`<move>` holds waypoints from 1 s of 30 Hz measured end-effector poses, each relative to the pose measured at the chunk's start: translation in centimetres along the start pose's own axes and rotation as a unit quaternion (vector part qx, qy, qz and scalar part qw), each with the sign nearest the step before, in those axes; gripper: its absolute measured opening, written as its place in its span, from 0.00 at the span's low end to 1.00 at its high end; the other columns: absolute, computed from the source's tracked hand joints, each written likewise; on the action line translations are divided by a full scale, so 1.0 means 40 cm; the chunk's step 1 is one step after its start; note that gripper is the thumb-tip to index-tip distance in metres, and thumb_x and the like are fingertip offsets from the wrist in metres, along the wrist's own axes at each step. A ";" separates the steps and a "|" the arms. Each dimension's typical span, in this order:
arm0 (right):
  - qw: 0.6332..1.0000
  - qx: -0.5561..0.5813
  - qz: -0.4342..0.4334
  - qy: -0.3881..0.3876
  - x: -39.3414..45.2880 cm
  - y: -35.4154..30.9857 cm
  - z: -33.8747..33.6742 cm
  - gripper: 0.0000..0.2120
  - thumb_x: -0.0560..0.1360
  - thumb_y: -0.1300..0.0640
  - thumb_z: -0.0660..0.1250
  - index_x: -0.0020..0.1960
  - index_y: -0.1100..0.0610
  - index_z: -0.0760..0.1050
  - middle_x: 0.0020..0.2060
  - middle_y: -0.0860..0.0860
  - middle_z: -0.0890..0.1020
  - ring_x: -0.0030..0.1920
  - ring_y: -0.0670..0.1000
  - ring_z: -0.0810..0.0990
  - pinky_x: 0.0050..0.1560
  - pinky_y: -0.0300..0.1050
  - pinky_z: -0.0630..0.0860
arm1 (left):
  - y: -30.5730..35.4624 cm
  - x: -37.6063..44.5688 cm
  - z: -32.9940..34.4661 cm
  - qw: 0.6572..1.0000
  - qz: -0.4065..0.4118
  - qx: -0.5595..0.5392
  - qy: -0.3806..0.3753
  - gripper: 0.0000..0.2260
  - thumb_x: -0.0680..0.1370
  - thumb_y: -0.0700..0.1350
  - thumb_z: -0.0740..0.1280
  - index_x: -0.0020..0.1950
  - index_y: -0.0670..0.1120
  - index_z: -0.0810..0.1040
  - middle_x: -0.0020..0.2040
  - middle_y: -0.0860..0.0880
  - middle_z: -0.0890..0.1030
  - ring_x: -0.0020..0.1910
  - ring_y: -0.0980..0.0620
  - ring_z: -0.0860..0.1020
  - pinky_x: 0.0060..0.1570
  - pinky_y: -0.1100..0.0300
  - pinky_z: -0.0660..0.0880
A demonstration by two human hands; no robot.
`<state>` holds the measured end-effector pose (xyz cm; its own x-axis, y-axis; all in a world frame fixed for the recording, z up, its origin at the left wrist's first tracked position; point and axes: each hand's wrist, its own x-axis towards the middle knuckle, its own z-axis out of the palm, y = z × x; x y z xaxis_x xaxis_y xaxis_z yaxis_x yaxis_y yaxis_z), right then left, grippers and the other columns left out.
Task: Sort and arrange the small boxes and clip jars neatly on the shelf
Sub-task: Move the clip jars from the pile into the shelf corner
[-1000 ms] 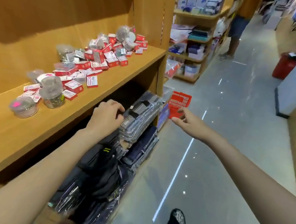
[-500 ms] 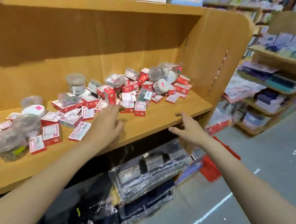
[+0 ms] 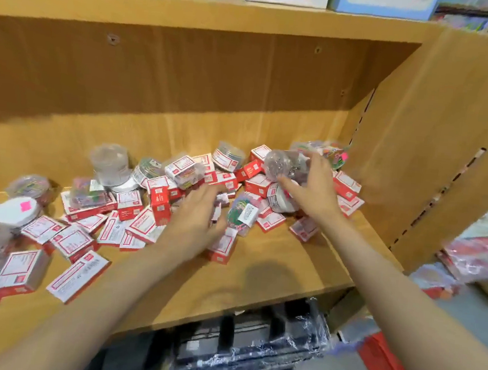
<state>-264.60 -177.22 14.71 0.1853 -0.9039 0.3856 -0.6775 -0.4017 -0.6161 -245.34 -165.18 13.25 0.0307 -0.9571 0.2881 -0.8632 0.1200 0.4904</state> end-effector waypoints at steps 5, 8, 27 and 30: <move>0.995 -0.092 -0.033 0.023 0.048 -0.002 0.062 0.30 0.71 0.45 0.67 0.67 0.55 0.62 0.61 0.58 0.69 0.63 0.59 0.66 0.61 0.53 0.64 | 0.003 0.039 0.048 1.000 -0.024 0.006 0.006 0.21 0.73 0.48 0.63 0.63 0.40 0.70 0.58 0.42 0.76 0.58 0.43 0.73 0.56 0.62 0.64; 0.997 -0.010 -0.073 0.005 0.064 0.002 0.045 0.28 0.72 0.47 0.68 0.67 0.55 0.62 0.60 0.57 0.68 0.62 0.57 0.67 0.60 0.48 0.63 | 0.029 0.063 0.062 0.999 -0.024 -0.005 0.028 0.24 0.72 0.48 0.66 0.65 0.41 0.69 0.59 0.43 0.75 0.59 0.46 0.72 0.54 0.68 0.60; 0.770 0.570 0.192 -0.214 0.047 0.052 -0.128 0.21 0.71 0.54 0.68 0.63 0.58 0.71 0.52 0.53 0.82 0.47 0.49 0.81 0.44 0.41 0.75 | 0.128 0.154 0.119 0.932 -0.131 -0.320 0.107 0.29 0.61 0.50 0.78 0.59 0.53 0.73 0.53 0.56 0.78 0.51 0.58 0.76 0.51 0.69 0.72; 0.753 0.591 0.152 -0.245 0.056 -0.030 -0.098 0.26 0.66 0.54 0.68 0.63 0.58 0.70 0.51 0.53 0.82 0.50 0.51 0.80 0.52 0.47 0.76 | 0.101 0.093 0.022 0.888 -0.140 -0.418 0.132 0.28 0.64 0.44 0.76 0.62 0.50 0.73 0.55 0.53 0.79 0.50 0.57 0.78 0.50 0.67 0.74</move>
<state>-266.15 -178.18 18.99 0.5865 -0.8097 -0.0174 0.3117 0.2456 -0.9179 -249.16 -168.49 15.56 0.3981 -0.8981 0.1869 -0.1310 0.1459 0.9806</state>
